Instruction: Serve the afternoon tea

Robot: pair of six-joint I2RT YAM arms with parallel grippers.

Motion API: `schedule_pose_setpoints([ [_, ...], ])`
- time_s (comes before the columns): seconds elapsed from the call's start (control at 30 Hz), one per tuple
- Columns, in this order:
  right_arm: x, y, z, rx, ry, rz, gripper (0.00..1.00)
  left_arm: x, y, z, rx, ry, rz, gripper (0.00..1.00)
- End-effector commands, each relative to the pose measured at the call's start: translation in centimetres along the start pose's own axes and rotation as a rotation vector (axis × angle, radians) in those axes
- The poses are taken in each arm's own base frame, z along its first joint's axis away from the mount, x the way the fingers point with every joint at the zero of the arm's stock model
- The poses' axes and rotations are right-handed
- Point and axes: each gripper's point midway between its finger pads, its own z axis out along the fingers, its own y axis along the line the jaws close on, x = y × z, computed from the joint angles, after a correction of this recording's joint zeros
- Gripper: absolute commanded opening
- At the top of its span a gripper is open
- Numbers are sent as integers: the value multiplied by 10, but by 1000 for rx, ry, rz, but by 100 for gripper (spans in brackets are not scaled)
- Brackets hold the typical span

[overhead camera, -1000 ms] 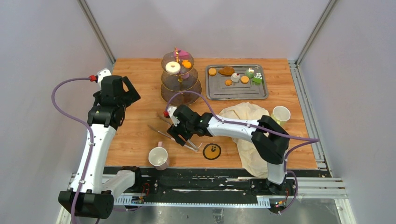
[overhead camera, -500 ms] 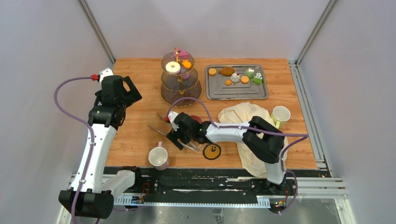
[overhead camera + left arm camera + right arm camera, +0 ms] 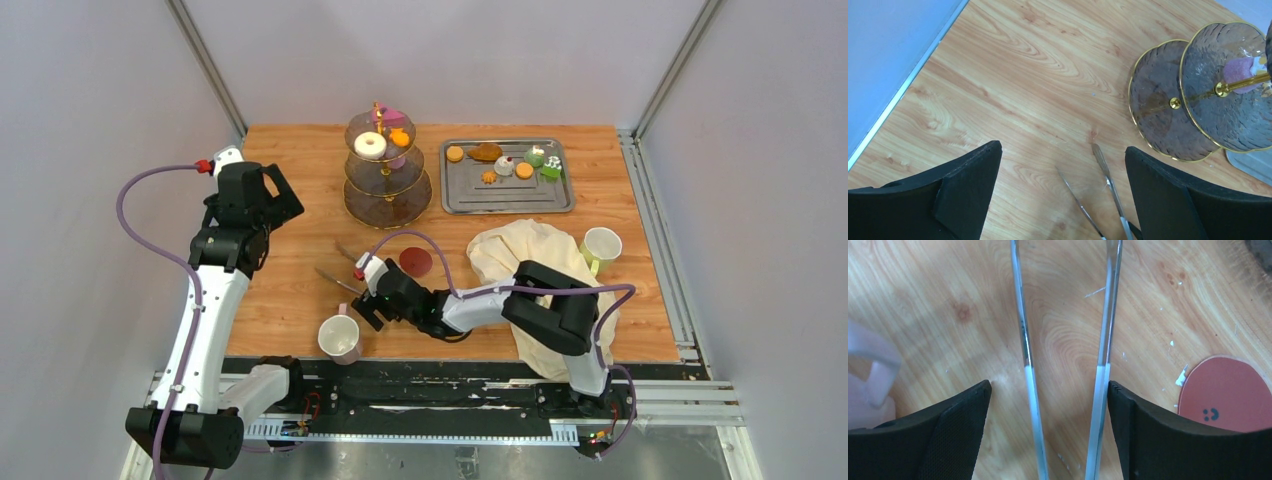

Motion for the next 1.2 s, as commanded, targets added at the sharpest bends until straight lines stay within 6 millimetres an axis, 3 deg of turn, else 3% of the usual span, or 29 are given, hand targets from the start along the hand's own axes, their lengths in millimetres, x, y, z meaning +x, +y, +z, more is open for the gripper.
schedule_pose_setpoints([
  [0.0,35,-6,8,75,130,25,84,-6,2,0,-2,-27,-1,98],
  [0.3,43,-9,5,104,139,87,70,-4,2,1,-2,-24,2,98],
  [0.67,58,-9,-3,99,190,79,68,-3,3,1,-3,-25,7,98],
  [0.8,64,-6,-2,87,199,86,54,-4,4,1,-8,-26,10,98],
  [0.97,63,-4,0,71,212,75,26,-4,0,1,6,-24,1,98],
  [1.1,47,-7,-9,54,200,45,6,-8,2,1,-6,-36,7,98],
  [1.17,21,-12,-18,51,177,31,1,-10,2,0,-7,-41,9,98],
])
